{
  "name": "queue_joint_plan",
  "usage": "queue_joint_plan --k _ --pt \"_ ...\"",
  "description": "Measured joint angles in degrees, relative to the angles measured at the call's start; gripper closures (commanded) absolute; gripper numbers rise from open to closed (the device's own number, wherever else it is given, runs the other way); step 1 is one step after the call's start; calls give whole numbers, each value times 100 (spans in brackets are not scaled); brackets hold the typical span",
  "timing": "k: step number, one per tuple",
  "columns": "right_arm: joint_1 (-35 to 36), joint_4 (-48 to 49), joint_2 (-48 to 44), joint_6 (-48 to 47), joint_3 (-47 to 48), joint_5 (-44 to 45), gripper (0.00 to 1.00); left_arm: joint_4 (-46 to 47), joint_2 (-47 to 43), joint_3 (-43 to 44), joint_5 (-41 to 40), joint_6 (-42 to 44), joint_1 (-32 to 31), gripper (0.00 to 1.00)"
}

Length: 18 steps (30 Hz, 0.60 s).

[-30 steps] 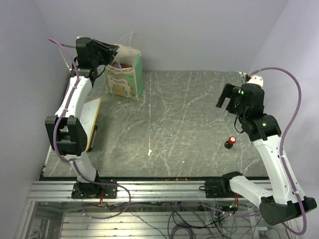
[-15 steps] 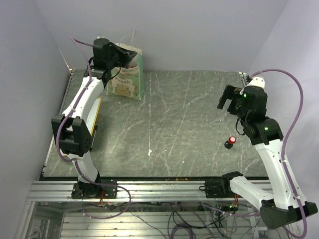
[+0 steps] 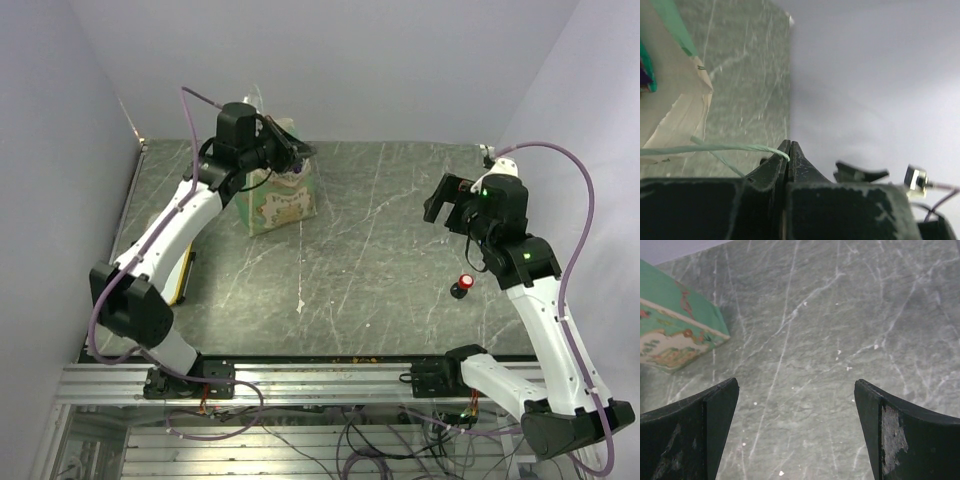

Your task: Take the snacks out of the paper bag

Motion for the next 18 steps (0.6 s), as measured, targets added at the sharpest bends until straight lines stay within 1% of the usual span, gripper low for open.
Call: queue_joint_plan --k 2,6,10,14,18 --pt "0 68 63 74 0 -166 0 -168 -365 -302 63 85 -133 93" --pt "-2 236 323 249 0 -640 0 -688 -1163 -789 81 269 -179 93" --pt "0 385 684 485 2 -1255 0 -1515 -2061 -1143 -236 481 -170 93" --pt "11 708 1207 778 61 -2177 0 -2188 -2835 -1432 -621 483 -96 93" --pt "232 1252 1891 1051 326 -3117 0 -2669 -3134 -1464 -780 507 96 93"
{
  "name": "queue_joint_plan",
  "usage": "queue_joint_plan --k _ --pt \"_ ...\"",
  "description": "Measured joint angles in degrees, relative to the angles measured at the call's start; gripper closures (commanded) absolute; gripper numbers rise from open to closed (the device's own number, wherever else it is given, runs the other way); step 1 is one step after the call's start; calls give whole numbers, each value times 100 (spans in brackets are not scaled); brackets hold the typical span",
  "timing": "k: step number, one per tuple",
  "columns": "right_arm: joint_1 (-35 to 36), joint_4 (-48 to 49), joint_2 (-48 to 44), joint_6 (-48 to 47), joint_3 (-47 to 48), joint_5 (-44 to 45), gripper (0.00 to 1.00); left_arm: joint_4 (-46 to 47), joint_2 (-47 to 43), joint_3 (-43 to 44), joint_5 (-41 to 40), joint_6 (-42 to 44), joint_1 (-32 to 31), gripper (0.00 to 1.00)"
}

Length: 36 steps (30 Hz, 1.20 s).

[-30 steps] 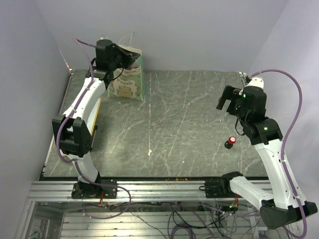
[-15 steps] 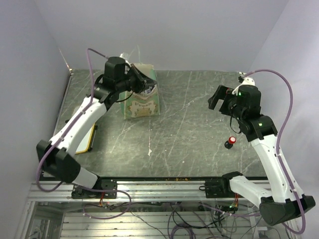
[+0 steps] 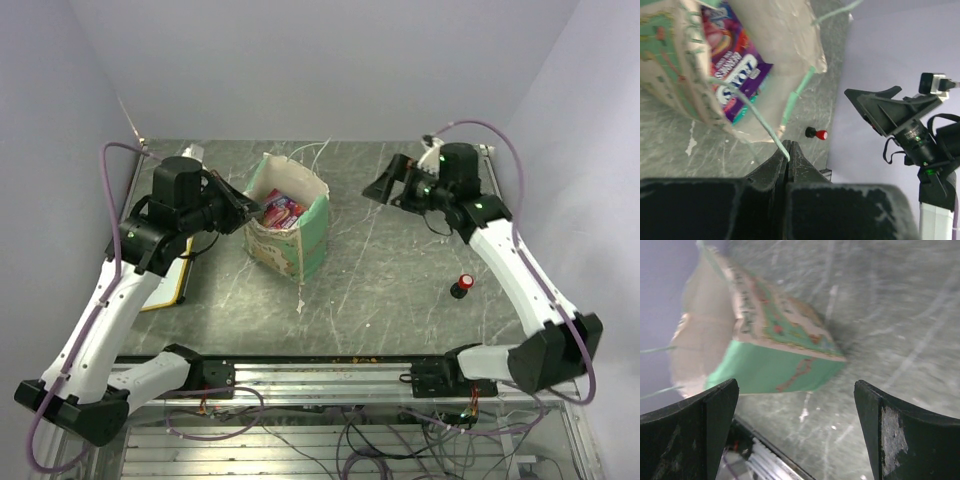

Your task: Take the snacks out of the paper bag

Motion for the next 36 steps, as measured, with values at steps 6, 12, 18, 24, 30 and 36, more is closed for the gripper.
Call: queue_joint_plan --k 6,12,18,24,30,36 --pt "573 723 1257 474 920 -881 0 -522 201 175 -66 367 603 93" --pt "557 1615 2461 1475 1495 -1624 1 -723 831 643 107 874 1115 93" --pt "527 2072 3515 1954 2411 -2188 36 -844 1414 1069 413 1340 1390 93" --pt "437 2844 4238 2481 3198 -2909 86 -1110 1794 1572 638 1694 1648 93" --pt "369 3213 4660 2907 3510 -3460 100 -1327 2227 2321 673 1875 1906 93" --pt "378 3390 4675 2951 3512 -3963 100 -1456 2918 3397 748 1963 2197 93"
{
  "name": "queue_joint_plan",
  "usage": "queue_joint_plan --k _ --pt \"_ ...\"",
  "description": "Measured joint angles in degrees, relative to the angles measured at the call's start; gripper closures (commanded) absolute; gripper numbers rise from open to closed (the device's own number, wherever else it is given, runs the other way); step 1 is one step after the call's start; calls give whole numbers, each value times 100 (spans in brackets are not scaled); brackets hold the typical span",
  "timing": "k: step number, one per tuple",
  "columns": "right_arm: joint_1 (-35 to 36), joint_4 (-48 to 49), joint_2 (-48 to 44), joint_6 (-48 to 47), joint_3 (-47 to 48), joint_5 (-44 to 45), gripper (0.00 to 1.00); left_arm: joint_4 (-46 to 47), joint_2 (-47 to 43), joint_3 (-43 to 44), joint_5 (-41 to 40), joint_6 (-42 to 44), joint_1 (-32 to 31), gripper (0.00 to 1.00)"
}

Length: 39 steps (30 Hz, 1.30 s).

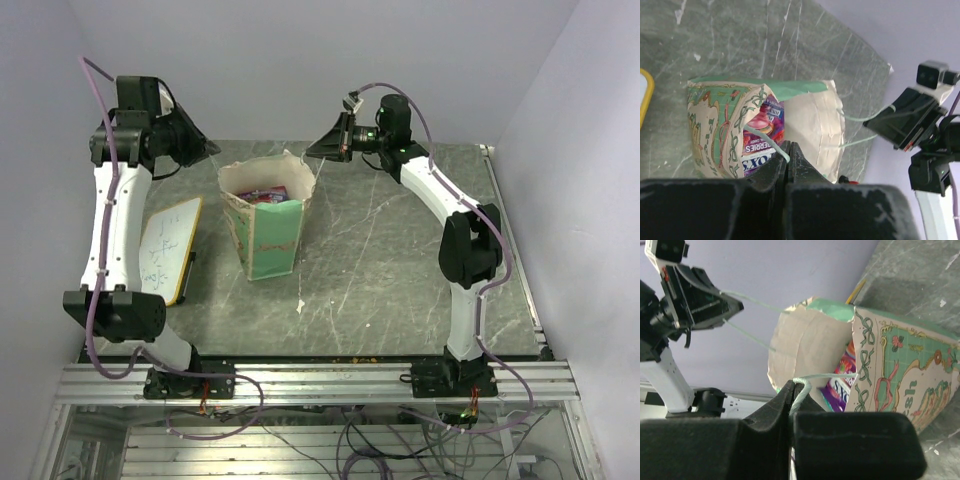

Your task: Take the snacks out of the paper bag

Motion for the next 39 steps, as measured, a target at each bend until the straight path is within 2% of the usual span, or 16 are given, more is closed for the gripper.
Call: queue_joint_plan --k 5,11,20,24,32,39 --pt "-11 -339 0 -354 55 -87 100 81 527 487 319 -162 332 93" --pt "-7 -1075 -149 -994 20 -39 100 595 1373 1285 946 -595 494 93" --pt "101 -2413 -1338 -2332 -1088 494 100 1862 1690 1270 1720 -1257 323 93" --pt "138 -2553 -1980 -2614 -1888 721 100 2133 1690 1261 1775 -1266 -151 93" --pt "140 -2929 -3117 -2990 -3204 1139 100 2212 1635 988 1652 -953 -1633 93" --pt "142 -3250 -4054 -3239 -4461 1698 100 2120 1281 586 1318 -518 -2507 93"
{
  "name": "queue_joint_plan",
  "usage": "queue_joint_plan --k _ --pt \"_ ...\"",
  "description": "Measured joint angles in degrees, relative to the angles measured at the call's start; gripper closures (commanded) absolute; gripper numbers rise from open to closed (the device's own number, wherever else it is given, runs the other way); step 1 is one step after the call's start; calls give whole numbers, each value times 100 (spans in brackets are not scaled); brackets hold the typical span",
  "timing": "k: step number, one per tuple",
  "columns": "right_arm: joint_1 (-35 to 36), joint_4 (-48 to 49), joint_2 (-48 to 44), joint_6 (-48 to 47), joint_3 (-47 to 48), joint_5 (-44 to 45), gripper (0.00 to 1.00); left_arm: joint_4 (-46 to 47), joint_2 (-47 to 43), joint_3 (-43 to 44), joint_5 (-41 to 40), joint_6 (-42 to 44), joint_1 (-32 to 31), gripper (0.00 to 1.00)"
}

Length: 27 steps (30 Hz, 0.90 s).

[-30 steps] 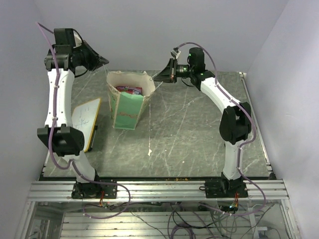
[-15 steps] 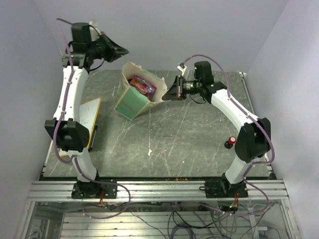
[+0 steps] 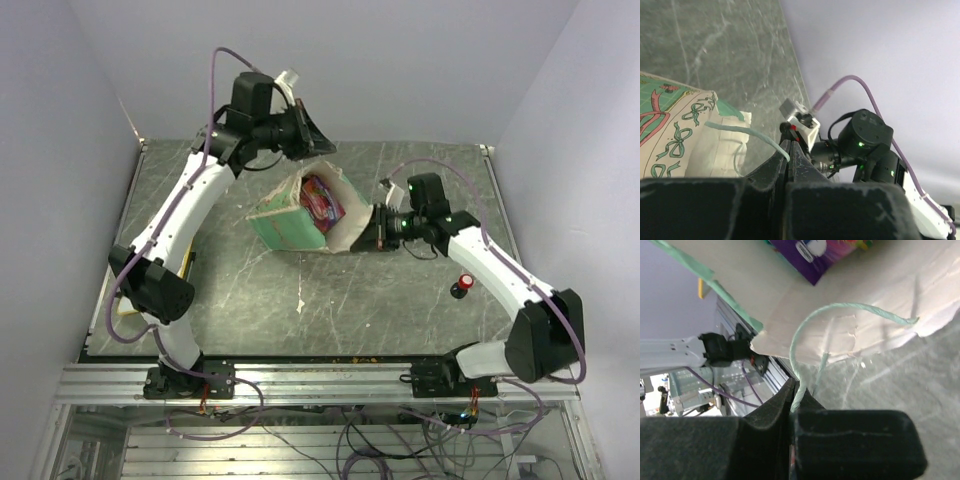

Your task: Take the snacks out of the paper bag

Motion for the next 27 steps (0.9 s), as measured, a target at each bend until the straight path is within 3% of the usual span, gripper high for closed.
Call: queue_joint_plan --k 5,12,19,27 --pt "24 -31 -732 24 -946 212 100 -9 -354 -590 -175 55 -549 93" --pt "348 -66 -1110 39 -1370 479 97 83 -1257 -2079 -461 -205 -933 93" --pt "503 -848 -1257 -428 -1123 1429 62 -63 -1700 -2297 -850 -269 -931 93" --pt "501 -1655 -1646 -1436 46 3051 18 -787 -1523 -1460 -1392 188 -903 93"
